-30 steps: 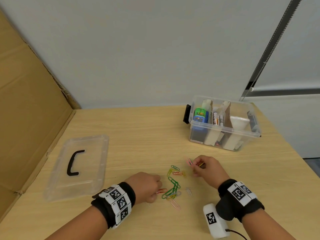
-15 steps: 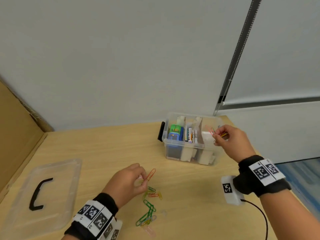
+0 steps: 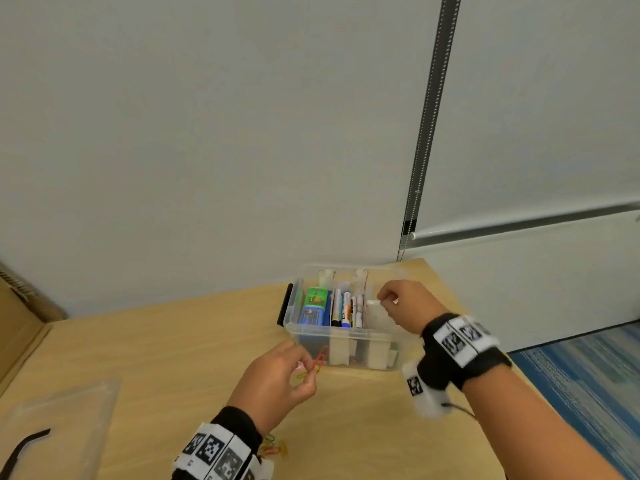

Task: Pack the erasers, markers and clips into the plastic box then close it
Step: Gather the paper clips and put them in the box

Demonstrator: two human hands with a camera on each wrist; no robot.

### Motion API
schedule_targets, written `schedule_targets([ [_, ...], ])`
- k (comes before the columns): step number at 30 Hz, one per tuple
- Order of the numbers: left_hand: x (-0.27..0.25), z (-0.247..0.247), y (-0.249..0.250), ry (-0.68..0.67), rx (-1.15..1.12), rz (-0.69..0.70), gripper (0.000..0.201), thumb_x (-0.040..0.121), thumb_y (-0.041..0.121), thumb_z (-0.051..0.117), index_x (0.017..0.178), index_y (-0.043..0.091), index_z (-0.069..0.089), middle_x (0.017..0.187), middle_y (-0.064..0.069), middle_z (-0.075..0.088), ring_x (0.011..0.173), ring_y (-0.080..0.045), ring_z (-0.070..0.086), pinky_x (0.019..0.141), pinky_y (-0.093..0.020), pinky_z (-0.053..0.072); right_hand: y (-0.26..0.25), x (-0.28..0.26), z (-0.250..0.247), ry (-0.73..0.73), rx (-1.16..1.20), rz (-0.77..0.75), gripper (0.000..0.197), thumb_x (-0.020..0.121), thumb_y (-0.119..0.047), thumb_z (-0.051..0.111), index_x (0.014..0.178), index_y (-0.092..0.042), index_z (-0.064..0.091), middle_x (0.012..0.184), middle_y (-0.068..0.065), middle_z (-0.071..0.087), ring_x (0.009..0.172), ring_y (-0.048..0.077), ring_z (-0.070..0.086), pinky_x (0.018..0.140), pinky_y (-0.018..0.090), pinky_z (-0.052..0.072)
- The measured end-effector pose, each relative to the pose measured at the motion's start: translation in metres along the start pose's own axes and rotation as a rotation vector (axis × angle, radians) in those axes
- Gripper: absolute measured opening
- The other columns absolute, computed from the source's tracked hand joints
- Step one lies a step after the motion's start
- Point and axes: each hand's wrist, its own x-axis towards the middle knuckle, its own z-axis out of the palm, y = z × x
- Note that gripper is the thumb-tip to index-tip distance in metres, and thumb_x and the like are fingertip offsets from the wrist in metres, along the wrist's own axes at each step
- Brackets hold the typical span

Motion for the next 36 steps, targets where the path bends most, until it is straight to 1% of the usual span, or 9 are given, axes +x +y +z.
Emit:
schedule_targets([
  [3, 0.019, -0.003, 0.018, -0.005, 0.031, 0.009, 0.005, 0.087, 0.032, 0.057, 0.088, 0.027, 0.059, 0.076, 0.02, 0.043, 0.072, 0.009, 0.045, 0.065, -0.005, 0.034, 0.029, -0.032, 0.014, 0.391, -0.009, -0.122, 0.025, 0.093, -0.019, 0.048, 0.114, -0.015, 0.061, 0.116, 0.001, 0.063, 0.105, 0.02, 0.056, 0.087, 0.032, 0.048],
  [7, 0.071, -0.001, 0.058, -0.034, 0.159, 0.084, 0.016, 0.09, 0.03, 0.05, 0.096, 0.019, 0.06, 0.091, 0.008, 0.054, 0.08, -0.011, 0.055, 0.069, -0.022, 0.044, 0.055, -0.056, 0.049, 0.335, 0.016, -0.1, 0.046, 0.099, -0.034, 0.033, 0.143, -0.021, 0.041, 0.148, -0.007, 0.04, 0.126, 0.014, 0.042, 0.106, 0.027, 0.036],
  [11, 0.13, 0.022, 0.095, -0.243, 0.413, 0.093, 0.024, 0.093, 0.025, 0.047, 0.097, 0.007, 0.062, 0.102, -0.011, 0.061, 0.087, -0.03, 0.061, 0.073, -0.035, 0.044, 0.06, -0.056, 0.061, 0.387, 0.039, -0.112, 0.053, 0.096, -0.038, 0.024, 0.143, -0.021, 0.041, 0.149, -0.008, 0.038, 0.125, 0.013, 0.045, 0.101, 0.027, 0.041],
  [16, 0.173, 0.048, 0.122, -0.591, 0.56, 0.004, 0.031, 0.098, 0.02, 0.046, 0.113, -0.003, 0.061, 0.104, -0.017, 0.063, 0.11, -0.033, 0.058, 0.094, -0.041, 0.043, 0.058, -0.056, 0.058, 0.387, 0.01, -0.106, 0.067, 0.09, -0.047, 0.01, 0.142, -0.021, 0.043, 0.149, -0.008, 0.039, 0.127, 0.012, 0.046, 0.101, 0.021, 0.031],
  [19, 0.181, 0.055, 0.121, -0.685, 0.563, -0.004, 0.027, 0.093, 0.018, 0.056, 0.109, -0.001, 0.064, 0.102, -0.017, 0.064, 0.105, -0.033, 0.061, 0.09, -0.038, 0.045, 0.055, -0.057, 0.056, 0.368, 0.023, -0.089, 0.068, 0.089, -0.047, 0.009, 0.142, -0.022, 0.042, 0.149, -0.009, 0.038, 0.128, 0.01, 0.046, 0.101, 0.023, 0.036],
  [22, 0.177, 0.053, 0.107, -0.602, 0.389, 0.004, 0.024, 0.09, 0.017, 0.058, 0.107, 0.002, 0.068, 0.097, -0.013, 0.066, 0.097, -0.028, 0.062, 0.085, -0.034, 0.046, 0.055, -0.059, 0.055, 0.354, 0.023, -0.094, 0.066, 0.089, -0.046, 0.01, 0.143, -0.022, 0.041, 0.15, -0.009, 0.036, 0.127, 0.011, 0.046, 0.1, 0.025, 0.039],
  [26, 0.146, 0.025, 0.092, -0.346, 0.087, 0.007, 0.029, 0.095, 0.016, 0.05, 0.119, 0.012, 0.066, 0.116, -0.004, 0.069, 0.108, -0.018, 0.062, 0.099, -0.028, 0.043, 0.057, -0.059, 0.056, 0.367, 0.021, -0.092, 0.063, 0.091, -0.044, 0.013, 0.143, -0.022, 0.041, 0.15, -0.008, 0.037, 0.125, 0.013, 0.049, 0.098, 0.029, 0.044],
  [31, 0.074, -0.012, 0.051, -0.107, -0.121, -0.017, 0.027, 0.095, 0.016, 0.051, 0.118, 0.021, 0.066, 0.108, 0.009, 0.07, 0.082, 0.006, 0.062, 0.074, 0.002, 0.041, 0.056, -0.06, 0.056, 0.341, 0.005, -0.062, 0.065, 0.09, -0.044, 0.012, 0.144, -0.021, 0.039, 0.15, -0.003, 0.039, 0.128, 0.019, 0.044, 0.102, 0.037, 0.043],
  [36, -0.005, -0.03, -0.015, -0.083, -0.063, -0.141, 0.022, 0.092, 0.024, 0.056, 0.11, 0.028, 0.068, 0.102, 0.017, 0.069, 0.084, 0.002, 0.061, 0.073, -0.009, 0.045, 0.027, -0.076, 0.057, 0.435, -0.045, -0.145, 0.052, 0.091, -0.032, 0.033, 0.139, -0.013, 0.04, 0.15, 0.004, 0.033, 0.139, 0.027, 0.028, 0.113, 0.044, 0.03],
])
